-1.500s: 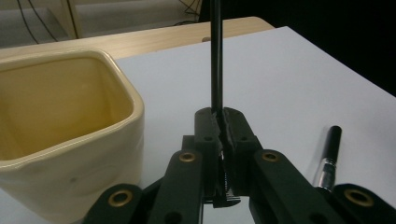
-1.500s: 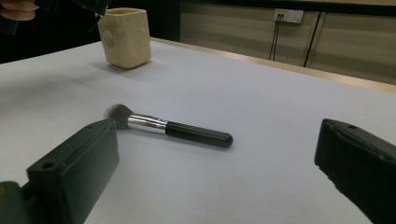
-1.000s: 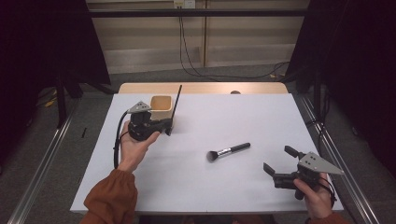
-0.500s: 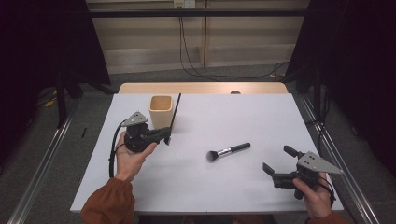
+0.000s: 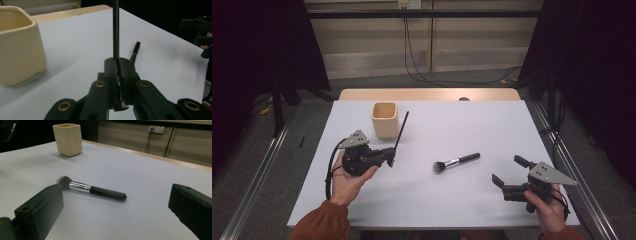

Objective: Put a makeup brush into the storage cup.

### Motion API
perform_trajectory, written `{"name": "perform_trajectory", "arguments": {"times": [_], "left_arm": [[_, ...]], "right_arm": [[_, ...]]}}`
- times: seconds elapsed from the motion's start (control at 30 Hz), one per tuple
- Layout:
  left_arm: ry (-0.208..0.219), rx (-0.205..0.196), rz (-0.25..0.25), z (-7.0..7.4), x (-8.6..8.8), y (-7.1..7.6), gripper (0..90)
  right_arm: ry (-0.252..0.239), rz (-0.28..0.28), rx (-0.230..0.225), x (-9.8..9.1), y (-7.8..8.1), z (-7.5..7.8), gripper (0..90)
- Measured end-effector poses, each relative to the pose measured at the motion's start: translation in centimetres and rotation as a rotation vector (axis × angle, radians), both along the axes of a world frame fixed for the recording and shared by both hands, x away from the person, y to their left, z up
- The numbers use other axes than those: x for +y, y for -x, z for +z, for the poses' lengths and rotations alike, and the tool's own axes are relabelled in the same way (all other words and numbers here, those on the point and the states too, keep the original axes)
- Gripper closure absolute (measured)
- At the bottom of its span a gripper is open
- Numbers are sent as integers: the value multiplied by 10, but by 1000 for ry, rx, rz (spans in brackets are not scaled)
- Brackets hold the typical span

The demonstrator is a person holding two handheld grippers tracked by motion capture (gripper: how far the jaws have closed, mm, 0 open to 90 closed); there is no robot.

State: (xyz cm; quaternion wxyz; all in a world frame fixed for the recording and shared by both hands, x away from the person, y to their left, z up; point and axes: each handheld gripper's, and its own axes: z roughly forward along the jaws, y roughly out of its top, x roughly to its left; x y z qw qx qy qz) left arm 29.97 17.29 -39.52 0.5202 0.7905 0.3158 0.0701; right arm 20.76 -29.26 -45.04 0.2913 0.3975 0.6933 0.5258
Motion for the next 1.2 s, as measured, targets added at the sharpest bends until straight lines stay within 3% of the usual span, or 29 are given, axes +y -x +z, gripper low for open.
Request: {"name": "perform_trajectory", "arguments": {"times": [0.27,0.43,0.63,0.73,0.9,1.2], "left_arm": [[-7,6,-30,-3,-3,5,857],[-16,1,-77,-1,-11,9,858],[-17,23,-135,-3,-23,13,858],[-17,22,-141,-3,-26,14,857],[-15,28,-160,-1,-31,16,858],[-26,44,-206,-2,-38,20,858]], "right_arm": [[3,27,-11,3,0,0,0],[2,34,-12,5,-1,1,0],[12,59,-20,13,-3,4,0],[9,78,-29,17,-2,7,0],[-2,123,-12,27,-6,9,5],[-16,156,-2,39,-15,13,2]]}}
